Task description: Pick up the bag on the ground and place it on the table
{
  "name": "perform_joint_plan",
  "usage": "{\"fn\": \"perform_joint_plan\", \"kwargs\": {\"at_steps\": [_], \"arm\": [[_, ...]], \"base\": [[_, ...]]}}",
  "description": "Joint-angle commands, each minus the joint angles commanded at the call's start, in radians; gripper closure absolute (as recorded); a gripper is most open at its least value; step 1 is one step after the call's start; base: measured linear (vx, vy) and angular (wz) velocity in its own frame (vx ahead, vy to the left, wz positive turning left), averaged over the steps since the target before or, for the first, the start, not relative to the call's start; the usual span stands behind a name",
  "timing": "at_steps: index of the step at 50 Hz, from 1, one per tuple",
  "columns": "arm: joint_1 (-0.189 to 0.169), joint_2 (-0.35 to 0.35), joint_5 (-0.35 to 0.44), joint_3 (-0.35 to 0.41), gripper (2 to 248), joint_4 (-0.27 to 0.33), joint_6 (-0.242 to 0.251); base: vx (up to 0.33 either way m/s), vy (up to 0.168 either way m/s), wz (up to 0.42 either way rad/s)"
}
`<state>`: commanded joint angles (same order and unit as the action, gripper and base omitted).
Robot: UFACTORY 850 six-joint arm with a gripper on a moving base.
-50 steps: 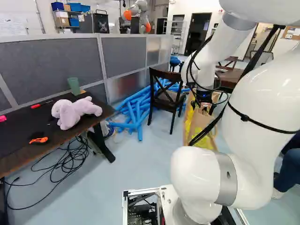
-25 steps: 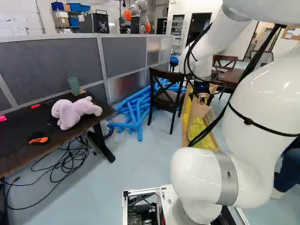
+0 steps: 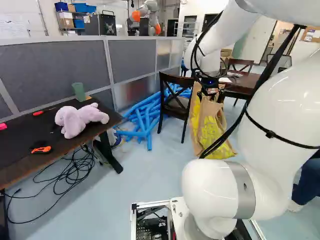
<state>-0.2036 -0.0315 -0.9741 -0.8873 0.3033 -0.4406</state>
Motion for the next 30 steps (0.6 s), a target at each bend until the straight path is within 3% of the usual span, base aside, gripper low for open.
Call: {"fn": "perform_joint_plan", "kwargs": {"at_steps": [20, 30], "arm": [[0.063, 0.002, -0.009, -0.076, 215, 0.000, 0.000], [0.091, 0.009, -0.053, -0.119, 215, 0.000, 0.000]], "base": [[0.000, 0.000, 0.000], [0.000, 0.000, 0.000]]}}
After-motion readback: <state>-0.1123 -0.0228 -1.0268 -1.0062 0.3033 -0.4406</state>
